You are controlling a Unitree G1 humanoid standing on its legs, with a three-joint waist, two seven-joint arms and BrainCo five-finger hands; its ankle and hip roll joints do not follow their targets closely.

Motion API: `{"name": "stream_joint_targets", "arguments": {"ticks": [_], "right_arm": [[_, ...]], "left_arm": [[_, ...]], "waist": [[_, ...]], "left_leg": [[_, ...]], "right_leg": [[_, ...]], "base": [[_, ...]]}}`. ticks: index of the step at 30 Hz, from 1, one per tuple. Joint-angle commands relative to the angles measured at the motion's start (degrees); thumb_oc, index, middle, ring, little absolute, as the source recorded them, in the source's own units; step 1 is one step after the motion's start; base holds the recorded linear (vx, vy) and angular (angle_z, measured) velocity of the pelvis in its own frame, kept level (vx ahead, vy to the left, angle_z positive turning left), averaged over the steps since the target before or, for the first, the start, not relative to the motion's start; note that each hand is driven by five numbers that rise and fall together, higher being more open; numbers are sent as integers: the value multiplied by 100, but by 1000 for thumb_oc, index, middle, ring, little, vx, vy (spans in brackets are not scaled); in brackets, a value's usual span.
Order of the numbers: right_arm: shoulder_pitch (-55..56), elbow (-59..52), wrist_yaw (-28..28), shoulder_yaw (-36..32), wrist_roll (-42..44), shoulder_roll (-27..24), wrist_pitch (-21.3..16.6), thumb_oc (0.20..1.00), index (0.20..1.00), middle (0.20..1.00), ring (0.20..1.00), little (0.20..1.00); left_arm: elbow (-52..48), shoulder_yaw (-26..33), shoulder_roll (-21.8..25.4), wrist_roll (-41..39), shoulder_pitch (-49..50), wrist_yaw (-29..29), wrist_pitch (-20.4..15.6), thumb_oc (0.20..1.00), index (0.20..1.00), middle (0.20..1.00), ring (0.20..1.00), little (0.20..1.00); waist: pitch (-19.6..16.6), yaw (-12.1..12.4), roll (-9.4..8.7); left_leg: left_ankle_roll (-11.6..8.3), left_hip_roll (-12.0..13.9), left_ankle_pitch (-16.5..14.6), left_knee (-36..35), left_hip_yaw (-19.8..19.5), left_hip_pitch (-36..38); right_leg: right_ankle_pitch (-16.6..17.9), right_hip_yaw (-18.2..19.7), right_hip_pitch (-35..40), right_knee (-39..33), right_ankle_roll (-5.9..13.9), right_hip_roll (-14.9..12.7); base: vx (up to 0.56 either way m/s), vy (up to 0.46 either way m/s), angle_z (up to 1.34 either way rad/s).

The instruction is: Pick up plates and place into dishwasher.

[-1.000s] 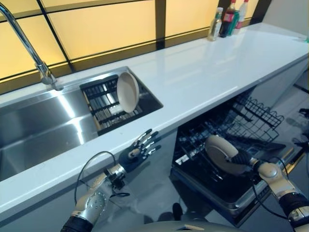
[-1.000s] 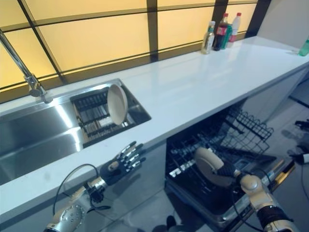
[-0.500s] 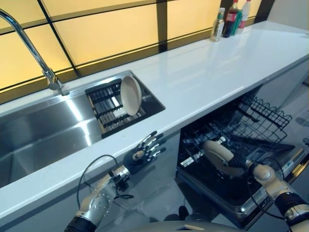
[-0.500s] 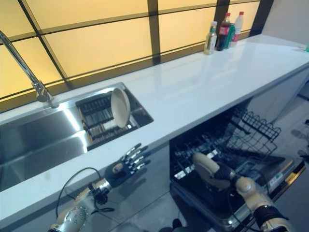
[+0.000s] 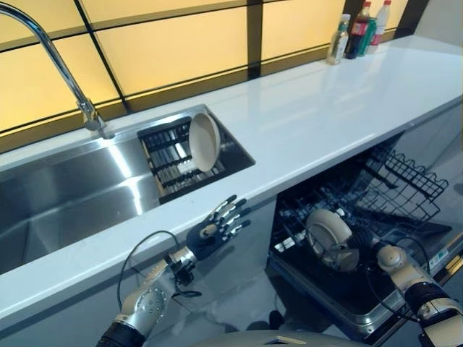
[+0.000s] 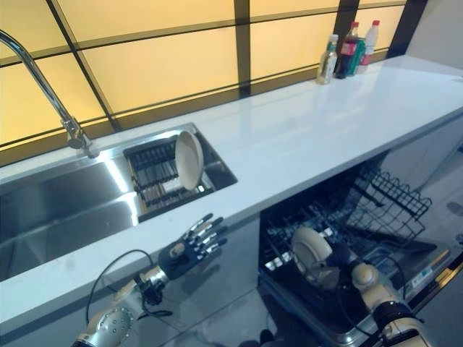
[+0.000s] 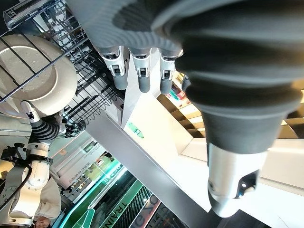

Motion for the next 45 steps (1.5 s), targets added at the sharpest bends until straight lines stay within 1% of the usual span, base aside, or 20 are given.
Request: {"name": "stream_joint_targets", "arguments": {"ticks": [1,5,12,18,21,25,27,29,30,32,34,36,37,39,41,44,45], "right_arm": [[-481,102,-230,-167,15,-184,-14,1000,1000,1000,1000,1000],[-377,-129,-428,-275,102,-232,42,1000,1000,1000,1000,1000],[-11,-458,-765,-622,207,-337,-59,1000,1000,1000,1000,1000],[172,-777,-1493,-958,252,-383,16,1000,1000,1000,1000,1000],[302,-1132,-1938,-1220,325,-404,105,1000,1000,1000,1000,1000],[452,-1483,-2415,-1606,348,-391,18,1000,1000,1000,1000,1000],[545,-1714,-2673,-1830,427,-357,-88,1000,1000,1000,1000,1000],[654,-2000,-2965,-2080,686,-271,-315,1000,1000,1000,1000,1000],[778,-2325,-3059,-2340,876,-127,-527,1000,1000,1000,1000,1000],[1022,-2827,-3011,-2609,1200,162,-725,1000,1000,1000,1000,1000],[1309,-3340,-2838,-2790,1758,553,-1044,1000,1000,1000,1000,1000],[1599,-3824,-2748,-2856,2261,1031,-1311,1000,1000,1000,1000,1000],[1783,-4141,-2651,-2853,2579,1263,-1380,1000,1000,1000,1000,1000],[2119,-4606,-2564,-2785,3249,1699,-1646,1000,1000,1000,1000,1000],[2296,-4802,-2213,-2706,4146,1931,-1869,1000,1000,1000,1000,1000],[2291,-4966,-1862,-2491,4955,2082,-1928,1000,1000,1000,1000,1000],[2284,-5053,-1708,-2403,5302,2137,-1914,1000,1000,1000,1000,1000]], "left_arm": [[-388,-77,1,-271,-158,-15,-134,1000,1000,1000,1000,1000],[-400,-50,7,-299,-150,-5,-183,1000,1000,1000,1000,1000],[-333,63,-39,-277,-97,-68,-206,1000,1000,1000,1000,1000],[-386,91,-23,-332,-94,-64,-324,1000,1000,1000,1000,1000],[-459,166,-10,-360,-62,-29,-392,1000,1000,1000,1000,1000],[-558,225,17,-419,-61,68,-445,1000,1000,1000,1000,1000],[-619,234,23,-418,-44,105,-491,1000,1000,1000,1000,1000],[-699,274,29,-384,-16,135,-541,1000,1000,1000,1000,1000],[-768,293,28,-323,-4,183,-584,1000,1000,1000,1000,1000],[-863,328,16,-133,8,257,-633,1000,1000,1000,1000,1000],[-972,365,-6,208,-3,313,-710,1000,1000,1000,1000,1000],[-1048,409,-22,633,3,371,-729,1000,1000,1000,1000,1000],[-1107,429,-30,901,13,433,-781,1000,1000,1000,1000,1000],[-1219,418,-53,1462,-115,542,-892,1000,1000,1000,1000,1000],[-1257,233,-51,1953,-440,839,-1190,1000,1000,1000,1000,1000],[-1377,-3,-14,2477,-1061,1307,-1498,1000,1000,1000,1000,1000],[-1428,-67,-1,2794,-1343,1577,-1615,1000,1000,1000,1000,1000]], "waist": [[-57,-8,-128],[-59,-52,-128],[-89,-139,-147],[-91,-204,-166],[-77,-268,-159],[-64,-329,-140],[-59,-352,-129],[-50,-381,-114],[-49,-418,-103],[-50,-462,-88],[-56,-512,-73],[-80,-563,-76],[-92,-595,-73],[-119,-658,-79],[-136,-737,-84],[-145,-827,-57],[-149,-857,-49]], "left_leg": [[421,99,-522,1023,-115,-585],[429,100,-519,1002,-90,-561],[438,84,-524,961,-47,-541],[444,79,-521,920,-20,-526],[451,81,-528,894,19,-500],[474,77,-538,879,35,-488],[482,72,-530,861,38,-484],[489,70,-520,851,42,-490],[497,69,-518,837,57,-484],[500,67,-495,798,62,-479],[499,57,-457,752,41,-491],[491,33,-411,706,25,-492],[488,24,-376,678,18,-494],[511,-12,-332,638,-16,-530],[535,-44,-317,611,-22,-558],[550,-67,-290,572,5,-541],[549,-77,-275,557,10,-533]], "right_leg": [[-455,-15,-435,1056,347,-175],[-457,15,-424,1052,337,-159],[-445,82,-426,1024,340,-132],[-422,113,-419,995,342,-116],[-407,151,-439,1002,355,-105],[-406,188,-454,1015,364,-94],[-402,204,-454,1013,364,-82],[-399,221,-461,1018,366,-71],[-392,235,-455,1014,370,-66],[-394,262,-448,1010,373,-47],[-381,280,-450,1033,377,-32],[-362,307,-442,1038,380,-10],[-378,338,-426,1025,374,8],[-388,404,-429,1001,359,29],[-369,417,-460,1007,366,30],[-320,434,-501,1052,385,25],[-300,456,-503,1062,395,27]], "base": [[0,0,0],[0,0,0],[0,0,0],[-22,22,-1],[-28,44,-3],[-24,43,-2],[-17,45,-9],[-16,52,-13],[-14,55,-8],[-14,51,-3],[-5,17,-1],[0,0,0],[-22,12,-3],[-49,29,0],[-61,56,-3],[-42,74,-4],[-30,67,-4]]}}
